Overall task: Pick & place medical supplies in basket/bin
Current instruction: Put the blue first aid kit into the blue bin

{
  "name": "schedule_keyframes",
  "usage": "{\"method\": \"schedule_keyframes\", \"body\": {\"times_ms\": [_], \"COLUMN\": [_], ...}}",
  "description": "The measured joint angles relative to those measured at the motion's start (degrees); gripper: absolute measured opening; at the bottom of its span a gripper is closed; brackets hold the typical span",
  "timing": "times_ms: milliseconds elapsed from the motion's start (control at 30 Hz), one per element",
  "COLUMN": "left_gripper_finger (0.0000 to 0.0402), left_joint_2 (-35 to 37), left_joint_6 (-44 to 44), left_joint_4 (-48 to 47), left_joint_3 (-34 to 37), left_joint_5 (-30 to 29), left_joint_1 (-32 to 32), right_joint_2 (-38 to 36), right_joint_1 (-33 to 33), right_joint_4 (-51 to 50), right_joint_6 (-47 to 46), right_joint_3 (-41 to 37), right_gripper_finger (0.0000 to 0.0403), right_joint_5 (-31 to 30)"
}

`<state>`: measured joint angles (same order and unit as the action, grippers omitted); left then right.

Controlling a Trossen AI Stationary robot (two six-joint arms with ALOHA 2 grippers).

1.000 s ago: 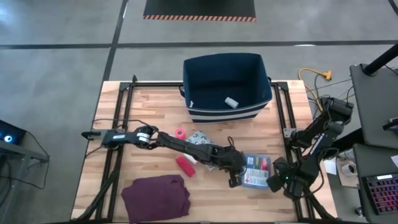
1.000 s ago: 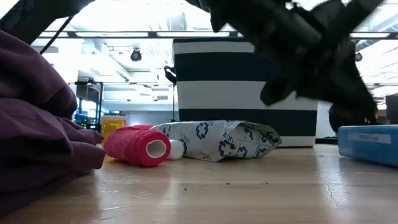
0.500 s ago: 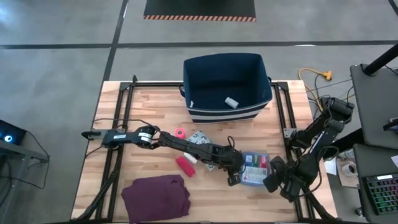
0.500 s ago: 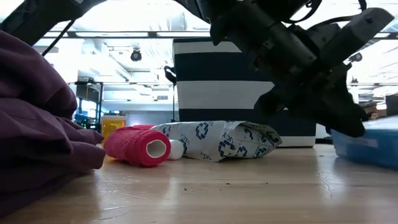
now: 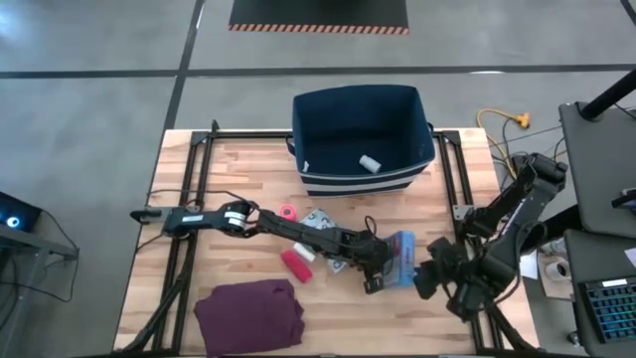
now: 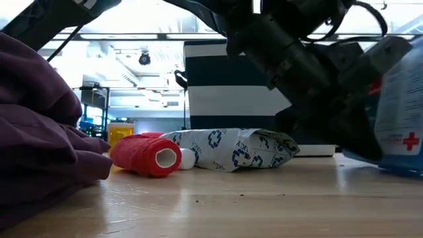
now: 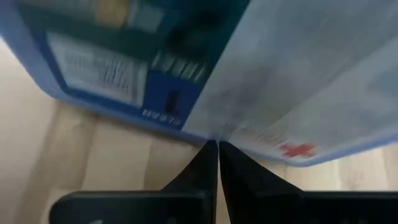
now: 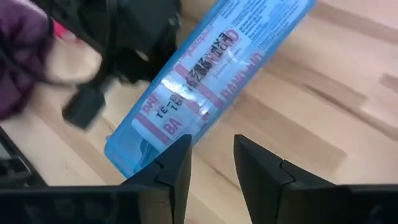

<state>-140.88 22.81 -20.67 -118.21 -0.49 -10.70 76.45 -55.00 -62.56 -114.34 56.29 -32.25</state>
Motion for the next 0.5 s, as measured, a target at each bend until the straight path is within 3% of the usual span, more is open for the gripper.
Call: {"method": "schedule_keyframes", "body": {"times_ms": [233,500], "left_gripper_finger": [0.0000,0.0000], "left_joint_2": [0.12,0.50], "left_joint_6": [0.00,0.17], "left_joint_4": [-0.11,-0.59], "left_joint_3": [-0.76,-0.76], "left_joint_5": [0.17,0.41], "left_joint_1": [-0.07,-0.29], "right_joint_2": [0.92,0.87], "right_joint_1": [4.28,4.34], "right_joint_4": [3.98,2.56], "right_joint_6": [7.62,6.95], "right_joint_3": [-0.26,-0.81], "right_gripper_finger": [0.0112,0.0112], "right_joint_5": [0.56,2.40]}}
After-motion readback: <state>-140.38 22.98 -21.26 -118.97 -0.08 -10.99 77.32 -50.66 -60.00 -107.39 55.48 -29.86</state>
